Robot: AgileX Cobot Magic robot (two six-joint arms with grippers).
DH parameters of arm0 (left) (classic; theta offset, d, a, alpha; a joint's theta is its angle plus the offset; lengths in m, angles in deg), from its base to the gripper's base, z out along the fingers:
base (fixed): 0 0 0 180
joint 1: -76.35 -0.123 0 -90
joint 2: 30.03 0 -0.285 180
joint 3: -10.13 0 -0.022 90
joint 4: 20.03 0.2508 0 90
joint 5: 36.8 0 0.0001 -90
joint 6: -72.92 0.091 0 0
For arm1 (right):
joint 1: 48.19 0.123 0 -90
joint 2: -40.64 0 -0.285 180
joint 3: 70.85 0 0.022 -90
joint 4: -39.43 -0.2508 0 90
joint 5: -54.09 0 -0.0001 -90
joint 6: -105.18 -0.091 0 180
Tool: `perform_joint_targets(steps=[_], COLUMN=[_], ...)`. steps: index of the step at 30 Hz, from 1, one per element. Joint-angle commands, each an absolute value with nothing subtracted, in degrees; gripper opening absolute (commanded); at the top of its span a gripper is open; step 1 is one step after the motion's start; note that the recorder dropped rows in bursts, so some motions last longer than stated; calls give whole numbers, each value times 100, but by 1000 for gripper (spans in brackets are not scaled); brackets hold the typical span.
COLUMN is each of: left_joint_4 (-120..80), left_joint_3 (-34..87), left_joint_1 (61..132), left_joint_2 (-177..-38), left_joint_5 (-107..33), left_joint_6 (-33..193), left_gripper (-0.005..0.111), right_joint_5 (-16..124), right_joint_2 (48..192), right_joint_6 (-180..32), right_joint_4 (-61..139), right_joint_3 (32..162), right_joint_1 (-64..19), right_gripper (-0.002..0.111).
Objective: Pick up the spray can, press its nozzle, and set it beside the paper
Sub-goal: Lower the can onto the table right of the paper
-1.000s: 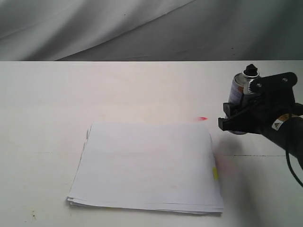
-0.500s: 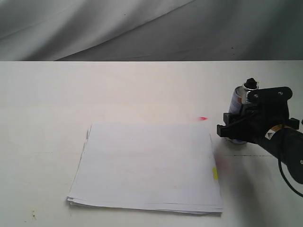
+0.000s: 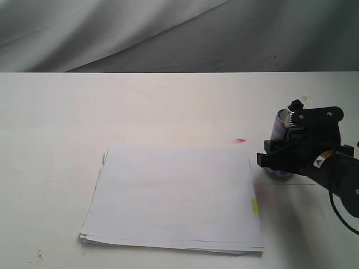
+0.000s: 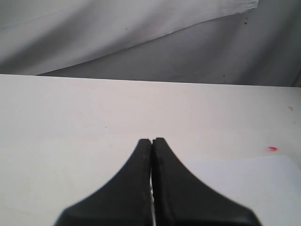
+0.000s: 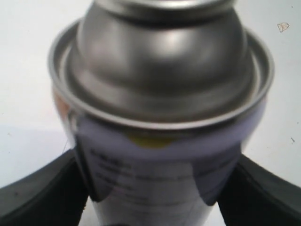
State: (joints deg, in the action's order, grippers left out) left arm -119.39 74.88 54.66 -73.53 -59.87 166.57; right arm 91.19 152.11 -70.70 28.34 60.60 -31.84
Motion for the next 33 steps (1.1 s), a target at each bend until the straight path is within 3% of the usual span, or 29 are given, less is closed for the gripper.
perform_joint_targets(steps=[1, 15, 17, 20, 27, 30, 33], left_joint_4=[-11997, -11997, -11997, -11997, -11997, -11997, -11997], left_joint_3=[7511, 7511, 7511, 7511, 7511, 7511, 7511], left_joint_1=[5504, 5504, 5504, 5504, 5504, 5504, 5504], left_joint_2=[-7334, -7334, -7334, -7334, -7334, -7334, -7334], left_joint_5=[-5969, -5969, -5969, -5969, -5969, -5969, -5969], left_joint_6=[16634, 16634, 16634, 16634, 16634, 16634, 16634], left_gripper=[0, 0, 0, 0, 0, 0, 0], right_joint_5=[9109, 9082, 9082, 9082, 9082, 9093, 9084], right_joint_2=[15166, 15166, 15166, 15166, 15137, 15067, 14889], right_joint_6=[-7086, -7086, -7086, -7075, -7060, -7060, -7060], right_joint_4=[2847, 2845, 2845, 2845, 2875, 2875, 2875], right_joint_3=[6075, 6075, 6075, 6075, 6075, 6075, 6075], right_joint_1=[-3226, -3226, -3226, -3226, -3226, -3226, -3226], right_gripper=[0, 0, 4, 18, 72, 87, 93])
